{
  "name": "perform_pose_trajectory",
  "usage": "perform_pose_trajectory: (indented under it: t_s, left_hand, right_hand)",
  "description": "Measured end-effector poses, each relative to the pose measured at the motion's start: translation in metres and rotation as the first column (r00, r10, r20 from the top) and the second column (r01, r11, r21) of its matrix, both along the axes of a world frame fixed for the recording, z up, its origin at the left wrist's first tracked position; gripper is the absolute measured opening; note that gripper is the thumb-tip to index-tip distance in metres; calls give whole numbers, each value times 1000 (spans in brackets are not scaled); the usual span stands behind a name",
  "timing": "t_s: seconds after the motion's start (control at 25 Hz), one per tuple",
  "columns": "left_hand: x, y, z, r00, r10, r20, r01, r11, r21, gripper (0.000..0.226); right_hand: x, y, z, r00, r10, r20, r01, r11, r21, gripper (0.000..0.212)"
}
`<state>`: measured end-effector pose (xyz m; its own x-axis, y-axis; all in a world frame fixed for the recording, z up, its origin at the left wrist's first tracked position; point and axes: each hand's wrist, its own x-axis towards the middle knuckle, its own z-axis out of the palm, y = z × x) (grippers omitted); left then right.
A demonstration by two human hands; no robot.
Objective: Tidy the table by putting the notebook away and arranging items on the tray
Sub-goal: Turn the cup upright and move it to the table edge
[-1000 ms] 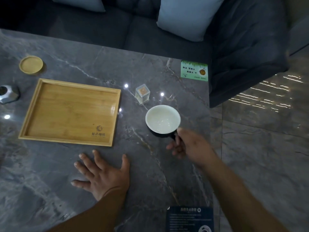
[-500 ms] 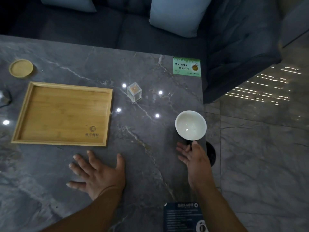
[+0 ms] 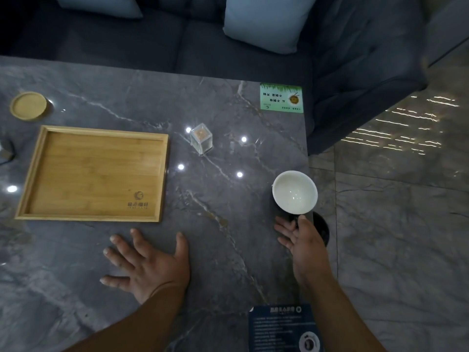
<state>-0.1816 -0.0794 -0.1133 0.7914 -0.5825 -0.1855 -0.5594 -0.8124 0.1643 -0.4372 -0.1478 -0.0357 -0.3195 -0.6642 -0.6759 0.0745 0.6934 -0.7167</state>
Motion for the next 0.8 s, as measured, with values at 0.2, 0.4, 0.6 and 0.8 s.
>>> perform_pose_trajectory:
  t_s: [0.2, 0.4, 0.6, 0.8]
  left_hand:
    - [1, 1, -3, 1000, 3, 1, -3, 1000, -1, 105]
    - [1, 0, -2, 999, 4, -39, -3, 1000, 20, 106]
    - [4, 2, 7, 992, -20, -121, 26, 998, 51, 108]
    - [17, 10, 18, 968, -126, -215, 144, 987, 69, 108]
  right_hand:
    - [-5, 6, -5, 983, 36, -180, -32, 999, 29, 37]
    - [-8, 10, -8, 983, -8, -184, 17, 999, 43, 29]
    - [6, 38, -3, 923, 163, -348, -136, 986, 100, 17]
    - [41, 58, 7, 781, 392, -487, -357, 919, 167, 27]
